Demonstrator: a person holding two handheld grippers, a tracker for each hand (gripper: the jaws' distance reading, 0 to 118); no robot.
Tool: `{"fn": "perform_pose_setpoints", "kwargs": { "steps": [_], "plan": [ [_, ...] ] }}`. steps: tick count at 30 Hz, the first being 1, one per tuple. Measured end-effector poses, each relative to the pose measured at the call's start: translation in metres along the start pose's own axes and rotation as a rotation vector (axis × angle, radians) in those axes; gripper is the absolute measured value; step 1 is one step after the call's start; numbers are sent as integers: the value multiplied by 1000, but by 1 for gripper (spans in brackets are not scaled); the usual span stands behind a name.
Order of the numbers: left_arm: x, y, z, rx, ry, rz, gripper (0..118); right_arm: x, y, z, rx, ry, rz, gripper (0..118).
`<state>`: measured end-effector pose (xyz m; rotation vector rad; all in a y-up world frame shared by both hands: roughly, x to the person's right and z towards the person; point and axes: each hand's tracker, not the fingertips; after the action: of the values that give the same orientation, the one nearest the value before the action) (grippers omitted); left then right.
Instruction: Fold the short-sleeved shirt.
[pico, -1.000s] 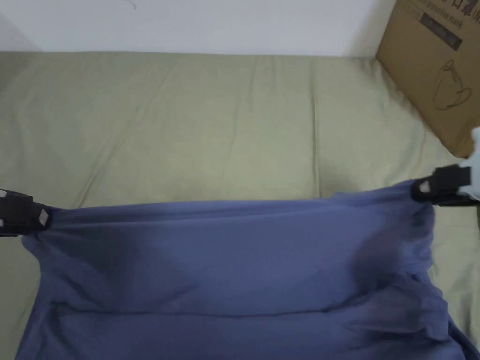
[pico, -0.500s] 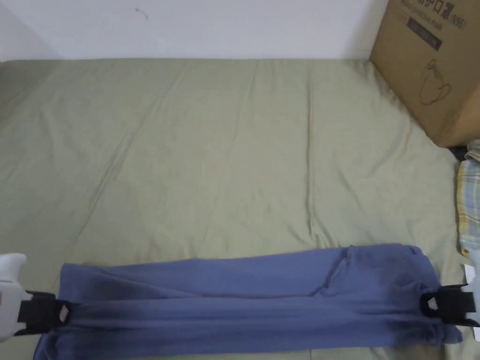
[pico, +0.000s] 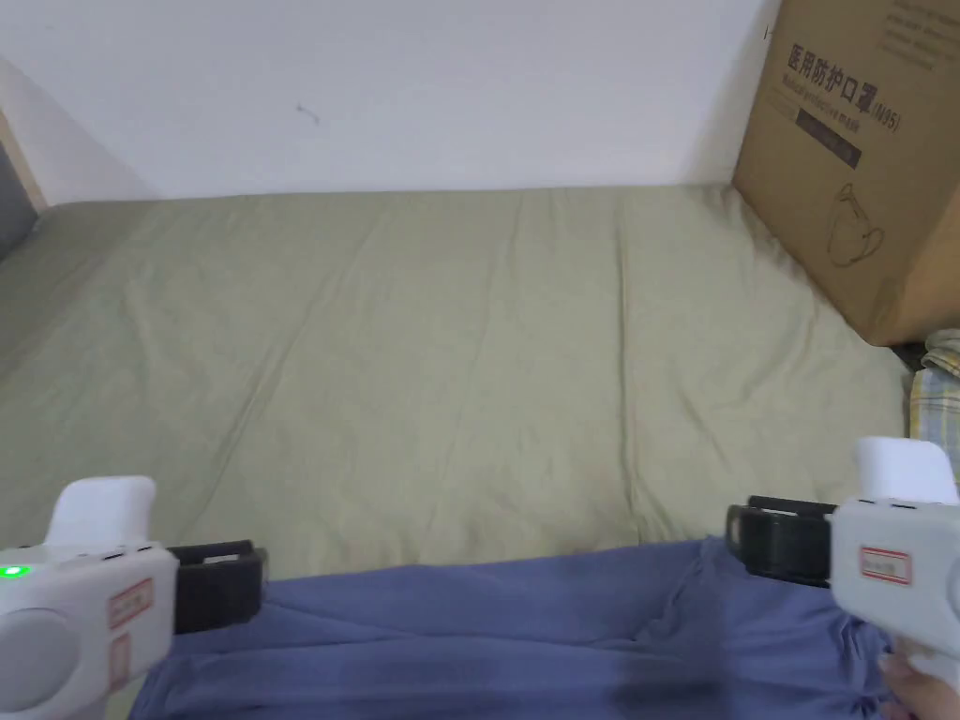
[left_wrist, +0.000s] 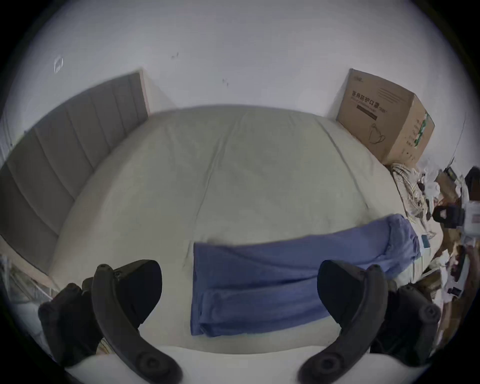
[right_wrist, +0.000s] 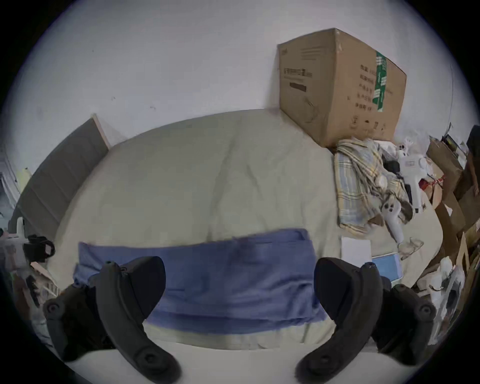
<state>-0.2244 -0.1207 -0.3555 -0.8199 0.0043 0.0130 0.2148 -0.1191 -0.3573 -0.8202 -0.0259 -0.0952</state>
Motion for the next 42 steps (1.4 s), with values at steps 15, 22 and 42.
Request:
{"fn": "perform_pose_setpoints", "kwargs": {
  "steps": [15,22,42],
  "plan": [
    [9,-15,-17,30,1,41,0,-79,-13,-49,-44,-120,142,0],
    [-137,-25,-65,-134,-692,595,0,-93,-12,-58,-76,-76,177,0],
    [-158,-84,-196,-327,-1159,676,106,-101,-20,-80,-209,-16,205,0]
  ]
}}
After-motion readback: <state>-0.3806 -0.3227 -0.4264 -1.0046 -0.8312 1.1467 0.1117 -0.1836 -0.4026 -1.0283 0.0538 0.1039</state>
